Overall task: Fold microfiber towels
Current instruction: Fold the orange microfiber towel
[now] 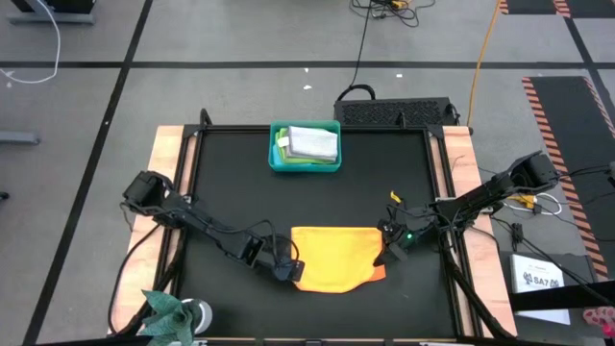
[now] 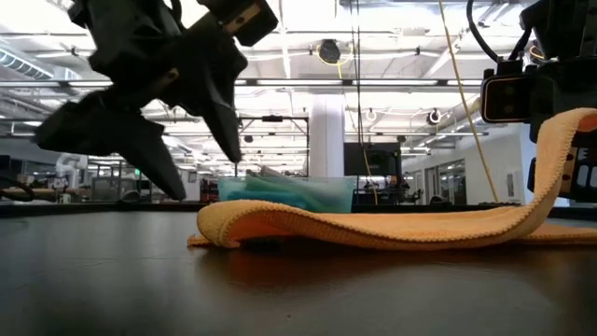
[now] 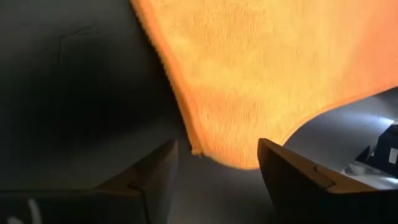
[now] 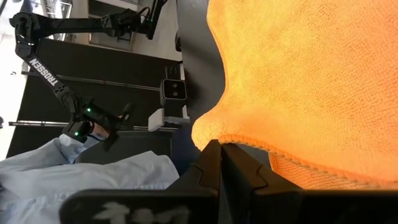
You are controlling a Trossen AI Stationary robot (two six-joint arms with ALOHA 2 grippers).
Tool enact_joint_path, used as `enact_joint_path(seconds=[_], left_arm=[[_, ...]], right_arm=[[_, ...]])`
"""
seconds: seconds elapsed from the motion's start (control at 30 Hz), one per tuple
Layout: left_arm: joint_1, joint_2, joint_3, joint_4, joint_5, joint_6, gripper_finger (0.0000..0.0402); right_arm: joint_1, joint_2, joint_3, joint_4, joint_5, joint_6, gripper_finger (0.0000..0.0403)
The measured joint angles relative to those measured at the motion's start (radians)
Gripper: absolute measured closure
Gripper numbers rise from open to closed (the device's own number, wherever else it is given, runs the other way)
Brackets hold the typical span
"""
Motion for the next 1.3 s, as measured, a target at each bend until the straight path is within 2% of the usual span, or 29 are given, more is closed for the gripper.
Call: enact_joint_path(seconds=[0.33, 0.57, 0.73, 0.87, 1.3], left_arm=[[0.018, 0.094, 0.000, 0.160, 0.032, 0.044, 0.0176], [0.026, 0.096, 0.000, 0.154, 0.058, 0.082, 0.0176], [0.038, 0.095, 0.000, 0.135, 0.202, 0.100, 0.0176], [0.046, 0.095, 0.000, 0.132, 0.250, 0.098, 0.0176], [0.058, 0.095, 0.000, 0.223, 0.174, 0.076, 0.0176]], right_arm=[[0.000, 0.000, 0.001, -0.006, 0.002, 0.011, 0.0403], [0.000, 0.000, 0.001, -0.007, 0.002, 0.019, 0.0403], [0.000, 0.000, 0.001, -0.007, 0.001, 0.019, 0.0403], [0.000, 0.000, 0.001, -0.006, 0.001, 0.019, 0.0403], [0.000, 0.000, 0.001, -0.006, 0.000, 0.019, 0.0403]])
